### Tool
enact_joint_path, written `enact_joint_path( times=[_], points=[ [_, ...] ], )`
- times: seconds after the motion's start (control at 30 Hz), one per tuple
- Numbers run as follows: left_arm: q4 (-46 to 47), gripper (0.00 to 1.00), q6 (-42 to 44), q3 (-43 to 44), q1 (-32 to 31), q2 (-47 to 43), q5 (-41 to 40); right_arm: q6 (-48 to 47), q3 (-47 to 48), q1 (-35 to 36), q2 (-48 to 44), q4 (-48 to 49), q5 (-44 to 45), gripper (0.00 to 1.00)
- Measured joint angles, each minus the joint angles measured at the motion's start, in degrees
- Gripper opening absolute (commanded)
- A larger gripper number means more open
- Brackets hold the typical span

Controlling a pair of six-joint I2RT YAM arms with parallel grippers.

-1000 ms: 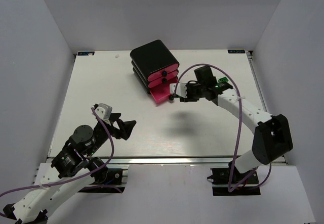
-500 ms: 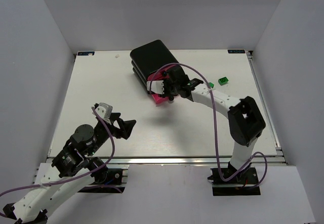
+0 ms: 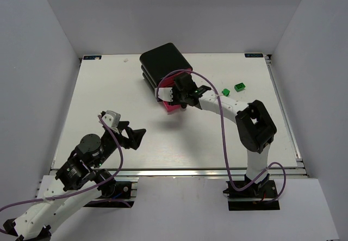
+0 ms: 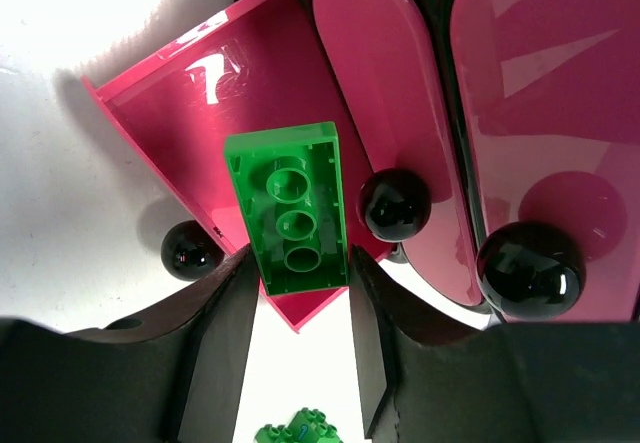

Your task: Sort the legos into containers by color

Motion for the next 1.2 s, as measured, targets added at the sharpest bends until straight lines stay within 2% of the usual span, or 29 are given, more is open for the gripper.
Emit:
enact_joint_path(
  times=[0.37,0.57,0.93,1.03,1.2],
  points=[
    [0.00,0.91,-0.35,0.00,-0.07,-0.52,-0.35,0.92,0.02,0.07,1.18,0.26,1.31,0.48],
    [0.00,0.91,-0.44,0.00,-0.07,-0.68,-0.37,1.09,0.31,0.07,1.22,0.57,2.36,0.60],
    [0.00,0.91,-0.57,-0.02,-0.07,-1.36,-0.39,3.52,0.15,0.04,0.98,1.36,2.05,0.59],
    [0.00,0.91,-0.55,-0.02,-0.07,-1.57,-0.39,5.64,-3.78,-0.07,-3.32,1.64,0.31,0.60],
    [0.02,0.92,-0.55,-0.02,-0.07,-2.54,-0.37,12.11,-10.58,-0.85,-14.99,1.92,-4.24,0.67]
  ],
)
